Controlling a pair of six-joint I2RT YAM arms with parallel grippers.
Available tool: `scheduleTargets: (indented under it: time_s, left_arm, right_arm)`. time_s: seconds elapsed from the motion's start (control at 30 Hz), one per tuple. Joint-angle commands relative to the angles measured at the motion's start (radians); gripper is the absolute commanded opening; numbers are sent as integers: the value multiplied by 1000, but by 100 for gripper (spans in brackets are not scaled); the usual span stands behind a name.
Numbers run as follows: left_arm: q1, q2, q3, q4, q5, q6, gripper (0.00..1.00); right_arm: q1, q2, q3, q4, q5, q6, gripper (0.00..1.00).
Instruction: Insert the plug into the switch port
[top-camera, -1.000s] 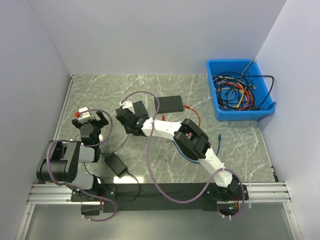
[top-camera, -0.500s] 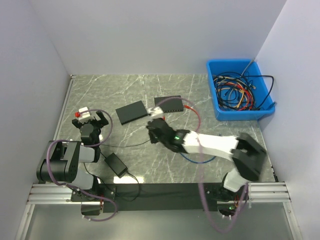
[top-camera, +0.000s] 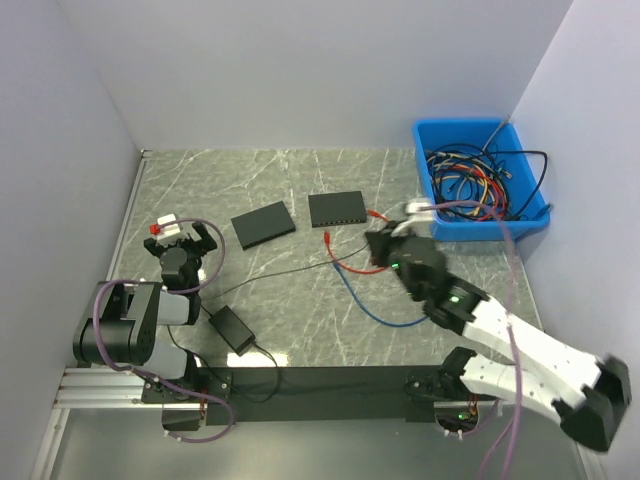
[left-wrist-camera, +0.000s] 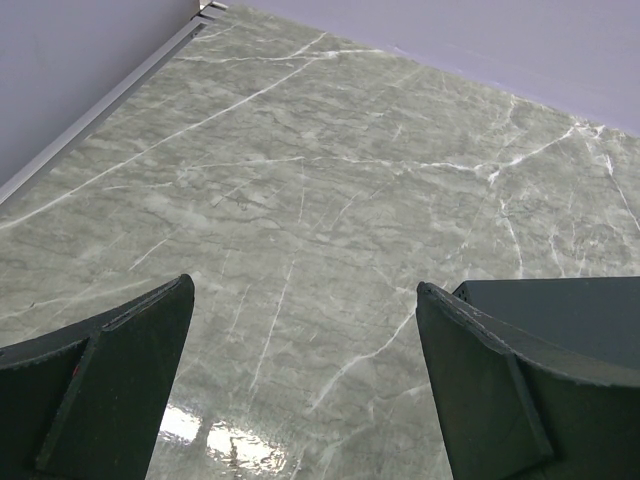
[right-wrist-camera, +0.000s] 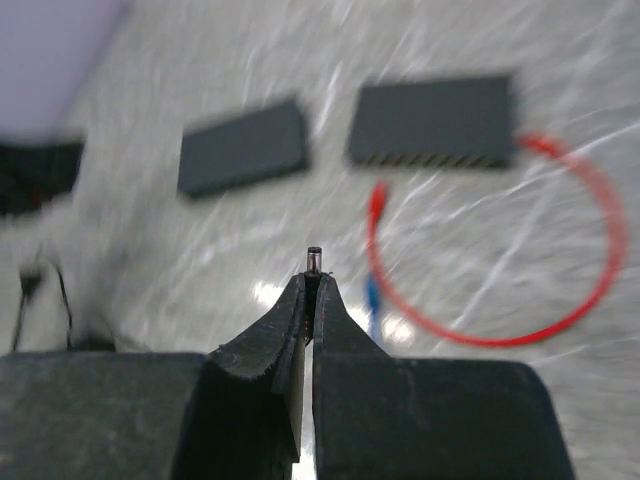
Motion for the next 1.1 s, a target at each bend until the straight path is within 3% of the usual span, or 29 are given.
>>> scheduleTargets:
  time_s: [0.0,0.17,0.27,0.3,0.33,0.4,0.5,0.53,0.6,0.67,0.73,0.9,0.97,1.0,1.03,1.07]
  left_arm:
    - [-3,-8,20,33,13,12,99]
    - [-3,-8,22,34,13,10,99]
    - [-8,-17,22,54,11,28,99]
    - [-17,-47,69,-14,-1,35,100]
    - [-26,-131,117,-269,-19,26,99]
    - [-32,-202,318,-573,-42,-10,99]
    - [-40,-247,457,-731,-12,-86,99]
    - [-41,-271,487,-774,3,-229,99]
    - [-41,-279,571,-917,110,-312,100]
    - [-41,-261,586,-931,210,-361,99]
    - [-46,-224,597,-897,409,-343,99]
    - [-98,-122,591,-781,552,-352,99]
    - [-121,-85,652,-823,640,-338,99]
    - [-156,-97,671,-829,592,-314,99]
    - [-207,-153,665,-819,401,-248,99]
    - [-313,-179,653,-796,313,-210,99]
  right_arm:
    - [-124,-142,-38,9,9,-11,0]
    - [-175,-177,-88,66,-227,-56,0]
    - [-174,-165,-118,75,-252,-27,0]
    - [-175,-161,-129,66,-246,-21,0]
    - [-177,-158,-135,63,-237,-18,0]
    - [-177,-147,-143,52,-182,-13,0]
    - [-189,-80,-103,22,-83,18,0]
    - [-203,-50,-86,20,-89,27,0]
    - [-246,47,-39,28,-115,56,0]
    - [-266,111,-5,41,-149,77,0]
    - [-282,201,50,48,-146,87,0]
    - [-322,368,168,29,-74,101,0]
    - [-353,417,194,23,-78,126,0]
    - [-368,430,199,22,-89,134,0]
    - [-390,439,202,20,-97,143,0]
    - [-396,447,202,23,-103,153,0]
